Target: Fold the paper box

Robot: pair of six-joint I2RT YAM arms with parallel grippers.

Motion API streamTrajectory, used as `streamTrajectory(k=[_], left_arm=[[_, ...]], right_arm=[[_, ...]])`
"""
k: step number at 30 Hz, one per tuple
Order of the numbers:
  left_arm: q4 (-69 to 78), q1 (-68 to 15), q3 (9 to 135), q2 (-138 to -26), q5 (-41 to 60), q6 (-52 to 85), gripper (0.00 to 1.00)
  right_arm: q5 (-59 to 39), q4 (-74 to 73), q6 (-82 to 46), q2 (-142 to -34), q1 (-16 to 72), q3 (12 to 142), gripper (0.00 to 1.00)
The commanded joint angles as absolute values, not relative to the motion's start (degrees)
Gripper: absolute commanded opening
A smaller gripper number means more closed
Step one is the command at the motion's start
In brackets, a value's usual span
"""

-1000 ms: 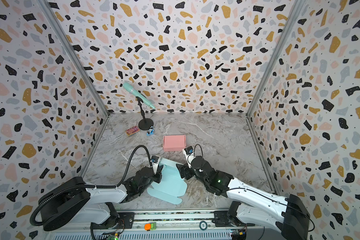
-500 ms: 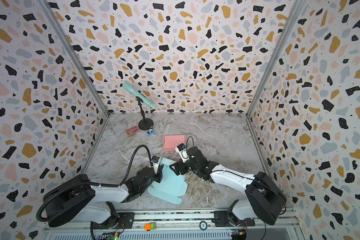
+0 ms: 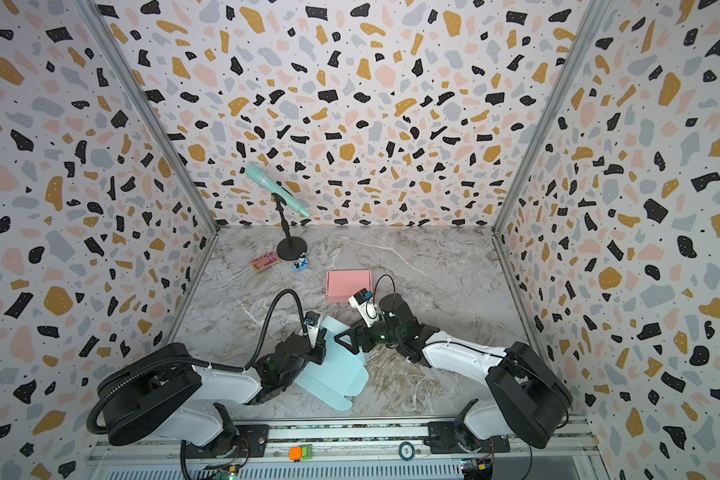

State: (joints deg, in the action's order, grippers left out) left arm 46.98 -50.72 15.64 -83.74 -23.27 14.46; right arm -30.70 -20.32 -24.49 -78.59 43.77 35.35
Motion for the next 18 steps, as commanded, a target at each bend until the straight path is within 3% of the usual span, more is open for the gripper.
streamTrajectory(k=[1,11,18], left_arm=[[51.23,-50.89,15.56,-84.27,-26.51,15.79,0.12],[50.74,-50.82,15.78,-84.22,-27.86,16.09,0.12],[50.88,-50.82,15.12,-84.43,-26.78,15.58,0.15]], right_arm=[[-34.33,-21.99,-26.96,-76.22,44.93,33.81,0.81],[-31.57,-23.62,-28.49,-76.19,46.58,31.56,0.80],[-23.71,-15.14,-24.35,-73.66,46.57,34.55,0.81]])
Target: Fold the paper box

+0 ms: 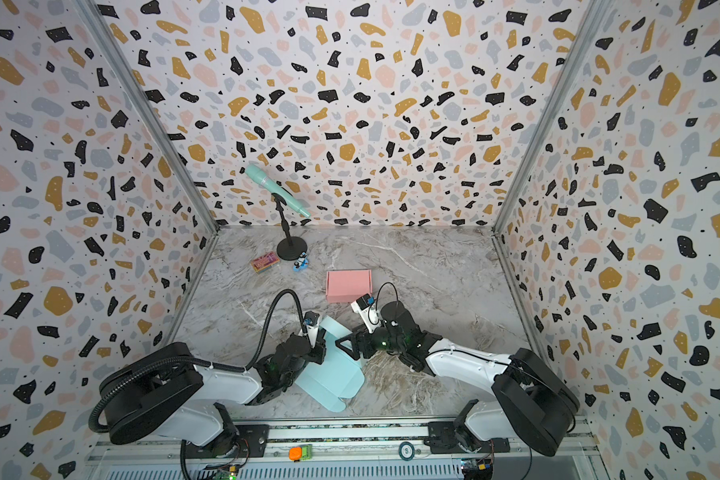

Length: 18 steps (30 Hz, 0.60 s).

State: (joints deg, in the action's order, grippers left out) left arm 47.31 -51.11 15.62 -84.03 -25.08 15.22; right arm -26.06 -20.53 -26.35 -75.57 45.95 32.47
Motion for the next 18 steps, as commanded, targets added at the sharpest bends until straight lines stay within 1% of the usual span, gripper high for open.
streamTrajectory(k=[1,9,18], left_arm=[[51.03,-50.80,14.95,-84.46,-26.44,15.47,0.16],[50.96,-51.21,14.24,-84.03,-25.03,15.12,0.23],[49.35,-52.02,12.98,-81.94,-24.80,15.77,0.26]], right_arm=[[-22.77,-13.89,-23.61,-73.73,46.58,35.03,0.81],[-18.01,-9.23,-20.36,-75.22,47.32,37.98,0.81],[-13.00,-3.97,-16.64,-78.59,48.69,42.55,0.80]])
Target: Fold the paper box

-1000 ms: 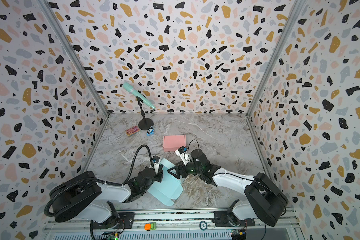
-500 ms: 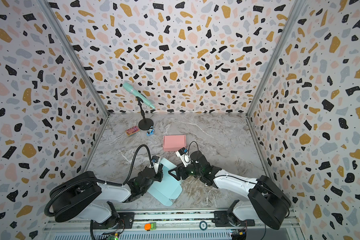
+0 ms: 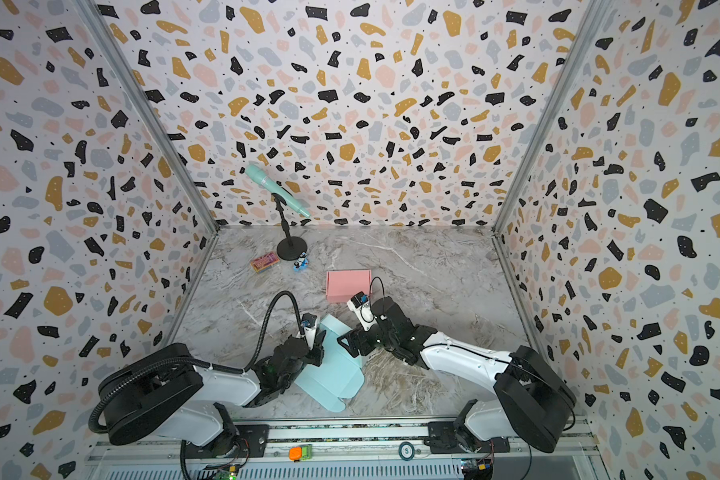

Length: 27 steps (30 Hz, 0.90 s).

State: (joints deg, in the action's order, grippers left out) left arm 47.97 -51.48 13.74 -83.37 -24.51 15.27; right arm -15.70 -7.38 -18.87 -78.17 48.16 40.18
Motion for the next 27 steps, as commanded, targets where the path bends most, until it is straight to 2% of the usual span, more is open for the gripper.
streamTrajectory(k=[1,9,17,23,27], left_arm=[[49.21,-52.21,12.71,-81.52,-24.95,16.05,0.26],[42.29,-52.82,12.13,-77.20,-23.55,21.64,0.31],[32.54,-53.62,10.08,-67.37,-23.78,28.17,0.33],[23.55,-54.14,9.81,-57.23,-22.88,29.86,0.37],[17.40,-54.08,10.81,-50.95,-22.29,31.64,0.38]], right_arm=[[-12.60,-3.64,-16.36,-78.81,48.77,42.82,0.79],[-7.70,-0.61,-15.21,-80.57,50.85,45.33,0.79],[-5.96,-0.77,-15.68,-80.95,50.76,45.13,0.78],[-6.46,-1.94,-16.41,-80.38,49.60,43.87,0.75],[-7.38,-2.54,-16.62,-80.17,48.41,43.09,0.69]])
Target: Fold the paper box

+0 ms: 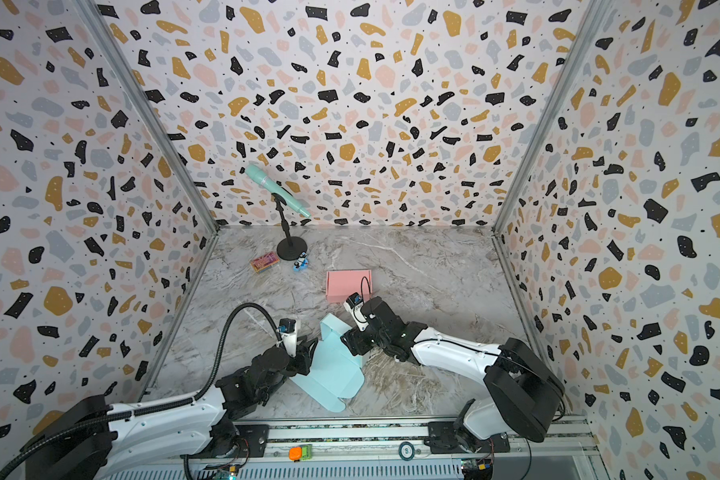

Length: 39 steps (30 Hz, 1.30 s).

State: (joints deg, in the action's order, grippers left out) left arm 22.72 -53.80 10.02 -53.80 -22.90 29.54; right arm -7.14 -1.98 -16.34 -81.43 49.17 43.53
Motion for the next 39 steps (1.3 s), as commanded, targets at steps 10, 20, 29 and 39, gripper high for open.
streamTrajectory(k=[10,20,29,39], left_arm=[[5.58,-54.03,10.96,-38.54,-19.44,39.02,0.41],[-4.75,-53.96,12.28,-34.77,-20.39,43.40,0.45],[-0.50,-53.97,7.38,-31.10,-16.46,54.34,0.58],[10.23,-54.02,2.96,-37.44,-14.34,61.52,0.56]], right_arm=[[-10.15,-4.56,-17.31,-78.63,45.34,40.59,0.60],[-16.18,-8.76,-18.81,-76.55,40.51,37.32,0.56],[-21.57,-12.30,-19.96,-75.76,35.92,34.49,0.53],[-23.05,-14.14,-20.99,-74.35,33.07,31.99,0.51]])
